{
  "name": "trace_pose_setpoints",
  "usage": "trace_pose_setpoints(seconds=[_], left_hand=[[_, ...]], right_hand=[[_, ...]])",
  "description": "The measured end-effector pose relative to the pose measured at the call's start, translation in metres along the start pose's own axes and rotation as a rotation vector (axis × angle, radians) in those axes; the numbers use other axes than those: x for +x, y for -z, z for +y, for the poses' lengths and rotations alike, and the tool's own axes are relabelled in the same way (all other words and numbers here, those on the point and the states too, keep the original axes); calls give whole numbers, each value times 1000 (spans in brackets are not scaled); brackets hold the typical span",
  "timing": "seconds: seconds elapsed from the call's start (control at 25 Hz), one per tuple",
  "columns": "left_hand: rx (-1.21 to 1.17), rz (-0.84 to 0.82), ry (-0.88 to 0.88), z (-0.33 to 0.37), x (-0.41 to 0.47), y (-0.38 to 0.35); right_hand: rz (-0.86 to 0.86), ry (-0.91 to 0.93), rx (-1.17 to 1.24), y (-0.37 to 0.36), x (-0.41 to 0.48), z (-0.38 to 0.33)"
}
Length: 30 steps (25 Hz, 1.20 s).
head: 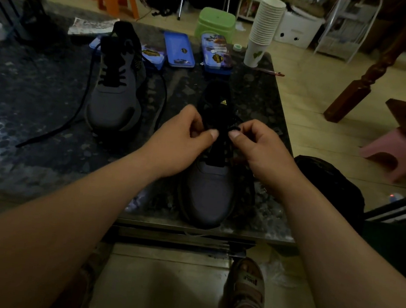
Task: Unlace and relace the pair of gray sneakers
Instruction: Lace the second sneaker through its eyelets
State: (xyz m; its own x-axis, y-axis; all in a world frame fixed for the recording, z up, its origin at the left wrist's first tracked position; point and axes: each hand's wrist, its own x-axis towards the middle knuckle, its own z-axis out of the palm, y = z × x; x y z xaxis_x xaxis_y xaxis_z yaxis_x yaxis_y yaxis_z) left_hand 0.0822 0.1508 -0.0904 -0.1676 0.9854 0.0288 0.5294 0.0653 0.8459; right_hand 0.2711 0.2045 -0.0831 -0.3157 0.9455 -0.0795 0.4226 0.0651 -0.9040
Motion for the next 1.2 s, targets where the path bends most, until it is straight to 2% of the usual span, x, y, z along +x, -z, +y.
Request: trace_pose_setpoints(seconds=[0.12, 0.32, 0.6, 0.8, 1.04, 1.2], left_hand=[[171, -50, 120, 1, -10, -1], [285, -12, 139, 6, -8, -5], [284, 74, 73, 6, -22, -14], [182, -18, 145, 4, -14, -3], [318, -23, 213, 9, -3, -5], [434, 14, 142, 12, -9, -13]], right_hand=[[-50, -55, -215, -1, -8, -3], [111, -36, -396, -18, -14, -8], [246, -14, -330, -33, -26, -2], [121, -114, -190, -19, -23, -1], [146, -118, -364, -26, -5, -7], [167, -99, -396, -28, -5, -3]])
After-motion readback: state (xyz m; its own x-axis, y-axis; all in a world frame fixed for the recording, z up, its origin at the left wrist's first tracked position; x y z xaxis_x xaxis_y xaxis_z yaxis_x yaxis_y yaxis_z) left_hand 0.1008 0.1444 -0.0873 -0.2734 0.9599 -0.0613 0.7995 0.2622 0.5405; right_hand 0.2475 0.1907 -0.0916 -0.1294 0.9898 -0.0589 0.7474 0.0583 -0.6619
